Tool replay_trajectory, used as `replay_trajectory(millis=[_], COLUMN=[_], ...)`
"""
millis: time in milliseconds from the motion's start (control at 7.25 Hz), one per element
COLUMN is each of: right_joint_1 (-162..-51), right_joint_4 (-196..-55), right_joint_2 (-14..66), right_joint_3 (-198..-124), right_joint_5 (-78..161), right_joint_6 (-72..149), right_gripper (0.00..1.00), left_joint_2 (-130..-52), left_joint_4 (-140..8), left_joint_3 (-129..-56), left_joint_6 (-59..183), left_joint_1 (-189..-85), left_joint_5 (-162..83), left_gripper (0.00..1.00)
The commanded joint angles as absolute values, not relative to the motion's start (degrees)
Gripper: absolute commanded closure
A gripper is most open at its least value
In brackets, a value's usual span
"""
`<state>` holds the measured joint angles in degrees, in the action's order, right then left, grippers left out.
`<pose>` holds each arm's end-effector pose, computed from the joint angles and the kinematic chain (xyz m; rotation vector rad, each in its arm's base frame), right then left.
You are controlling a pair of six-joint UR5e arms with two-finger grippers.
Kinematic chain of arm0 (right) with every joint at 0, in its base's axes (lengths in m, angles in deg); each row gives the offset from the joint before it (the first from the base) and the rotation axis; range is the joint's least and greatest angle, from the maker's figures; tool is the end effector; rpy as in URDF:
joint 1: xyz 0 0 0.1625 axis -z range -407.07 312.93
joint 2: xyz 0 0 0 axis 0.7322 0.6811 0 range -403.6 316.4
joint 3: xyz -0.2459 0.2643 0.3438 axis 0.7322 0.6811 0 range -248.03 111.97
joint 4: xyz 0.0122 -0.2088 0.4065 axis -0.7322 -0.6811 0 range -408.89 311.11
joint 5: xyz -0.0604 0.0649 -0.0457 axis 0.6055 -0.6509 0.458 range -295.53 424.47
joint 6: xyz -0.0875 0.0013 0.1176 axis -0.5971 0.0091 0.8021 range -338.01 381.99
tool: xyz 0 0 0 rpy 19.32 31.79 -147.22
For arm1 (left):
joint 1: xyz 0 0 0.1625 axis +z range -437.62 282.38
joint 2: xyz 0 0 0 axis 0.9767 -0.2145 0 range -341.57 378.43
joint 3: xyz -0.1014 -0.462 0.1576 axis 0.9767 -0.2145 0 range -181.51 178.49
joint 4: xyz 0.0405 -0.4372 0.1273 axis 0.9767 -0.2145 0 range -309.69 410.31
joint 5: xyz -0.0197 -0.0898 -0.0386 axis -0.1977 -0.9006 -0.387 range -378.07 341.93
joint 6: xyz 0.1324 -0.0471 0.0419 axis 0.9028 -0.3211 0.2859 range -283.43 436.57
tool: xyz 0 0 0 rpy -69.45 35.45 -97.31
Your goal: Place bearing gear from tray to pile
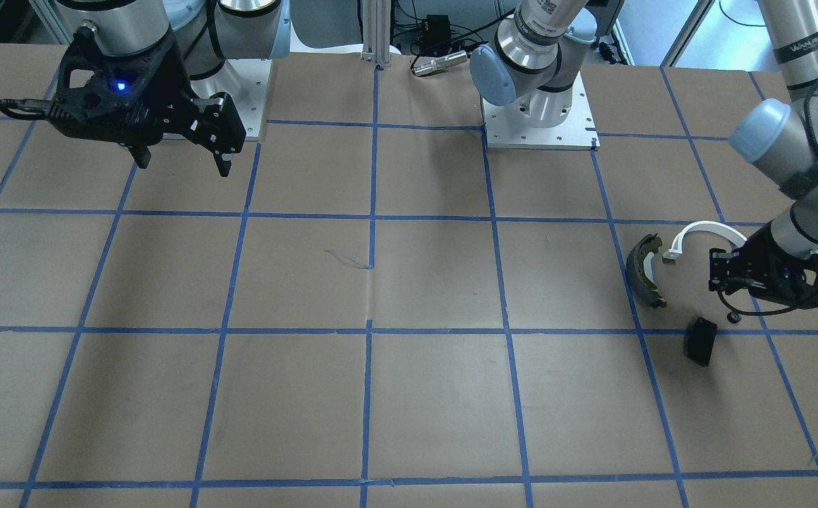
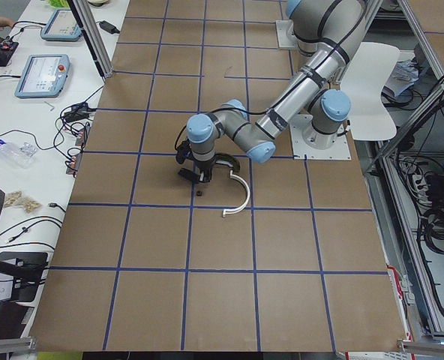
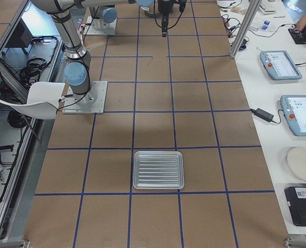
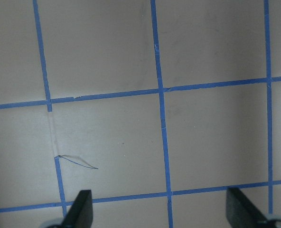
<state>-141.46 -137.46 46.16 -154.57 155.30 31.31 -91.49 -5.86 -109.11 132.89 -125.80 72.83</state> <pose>0.1724 -0.5313 0.5422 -0.1350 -3.1276 0.0514 0.3068 -0.5397 0.2122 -0.3925 -3.0772 -0.0837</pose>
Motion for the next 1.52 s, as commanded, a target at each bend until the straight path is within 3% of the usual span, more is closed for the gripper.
replay_trajectory(millis=[0, 276, 966, 1241, 1379], right_joint_1=[-141.46, -141.46, -141.46, -141.46, -141.46], right_joint_4=[-137.57, -137.57, -137.66, -137.57, -137.57], right_joint_2=[46.14, 46.14, 46.14, 46.14, 46.14], right_joint_3=[-154.61, -154.61, -154.61, -154.61, -154.61], right_joint_5=[155.17, 155.17, 155.17, 155.26, 155.26], right_joint_6=[31.22, 31.22, 31.4, 31.4, 31.4], right_gripper=[0.0, 0.0, 0.0, 0.0, 0.0], left_joint_2=[-95.2, -96.18, -93.37, -93.28, -92.84], left_joint_4=[-1.14, 8.15, 2.6, 2.67, 2.58], left_joint_3=[-110.3, -113.82, -113.4, -113.22, -113.04], left_joint_6=[134.14, 134.32, 135.63, 136.25, 136.16], left_joint_1=[-124.38, -124.29, -124.29, -124.29, -124.29], left_joint_5=[72.2, 73.33, 75.36, 75.19, 75.27], left_gripper=[1.0, 1.0, 1.0, 0.01, 0.0])
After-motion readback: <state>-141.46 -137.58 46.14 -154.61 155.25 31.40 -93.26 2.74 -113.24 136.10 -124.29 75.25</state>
